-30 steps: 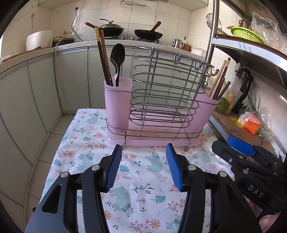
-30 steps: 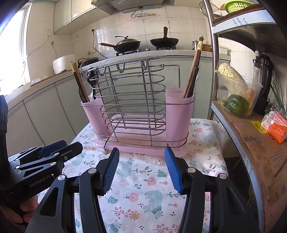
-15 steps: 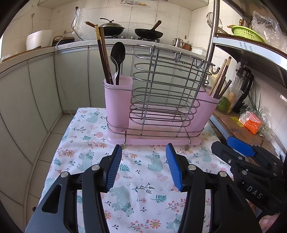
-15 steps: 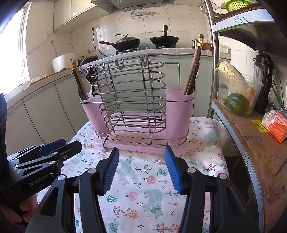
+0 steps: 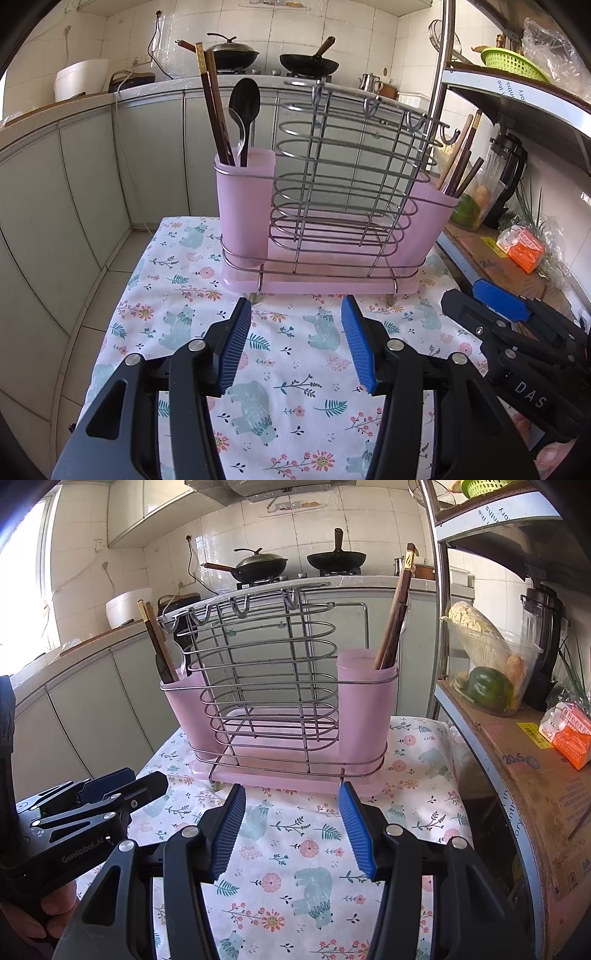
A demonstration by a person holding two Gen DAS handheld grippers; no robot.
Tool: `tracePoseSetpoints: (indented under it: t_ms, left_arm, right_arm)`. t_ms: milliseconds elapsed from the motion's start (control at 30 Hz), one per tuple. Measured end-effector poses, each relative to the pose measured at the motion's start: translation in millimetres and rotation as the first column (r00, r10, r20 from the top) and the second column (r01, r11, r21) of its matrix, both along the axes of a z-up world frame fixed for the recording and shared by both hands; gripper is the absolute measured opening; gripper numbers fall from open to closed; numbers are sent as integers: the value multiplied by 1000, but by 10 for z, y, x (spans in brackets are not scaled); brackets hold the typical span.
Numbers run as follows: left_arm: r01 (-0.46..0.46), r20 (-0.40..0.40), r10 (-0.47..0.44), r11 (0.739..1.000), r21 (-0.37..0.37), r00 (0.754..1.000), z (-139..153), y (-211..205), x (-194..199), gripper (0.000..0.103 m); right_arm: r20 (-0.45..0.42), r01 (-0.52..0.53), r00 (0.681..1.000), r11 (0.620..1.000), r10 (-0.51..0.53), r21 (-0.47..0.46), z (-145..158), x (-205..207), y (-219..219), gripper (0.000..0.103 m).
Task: Organize utensils
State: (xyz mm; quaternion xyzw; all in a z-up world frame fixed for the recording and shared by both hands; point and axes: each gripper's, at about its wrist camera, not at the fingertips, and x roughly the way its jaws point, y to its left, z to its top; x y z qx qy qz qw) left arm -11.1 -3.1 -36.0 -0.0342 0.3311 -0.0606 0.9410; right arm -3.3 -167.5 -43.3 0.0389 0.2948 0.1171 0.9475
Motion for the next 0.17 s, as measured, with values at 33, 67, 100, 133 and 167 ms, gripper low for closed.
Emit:
tracePoseSetpoints:
  t_ms: [33,67,100,133,167]
  left_arm:
    - [0,-6,0,1000,2,1000,-15,5,9,51]
    - [-2,-9,2,1000,5,1000,-23,5,15,51]
    - [-3,-12,3,1000,9,1000,-34,10,23,51]
    - [-2,-15,3,1000,11,1000,-42,18,33,51]
    - [-4,-18,4,1000,13,1000,-49,34,47,51]
  right_arm:
    - [-2,1,1000,1000,-1,-2,-8,3,-3,52]
    - [-3,2,1000,1000,-2,-3,-13,8,-7,52]
    - [-6,4,1000,1000,-4,-5,-24,14,-14,52]
    - [-11,6,1000,1000,-6,-8,-35,24,-24,52]
    - [-18,8,1000,1000,-8,-8,-50,35,-40,52]
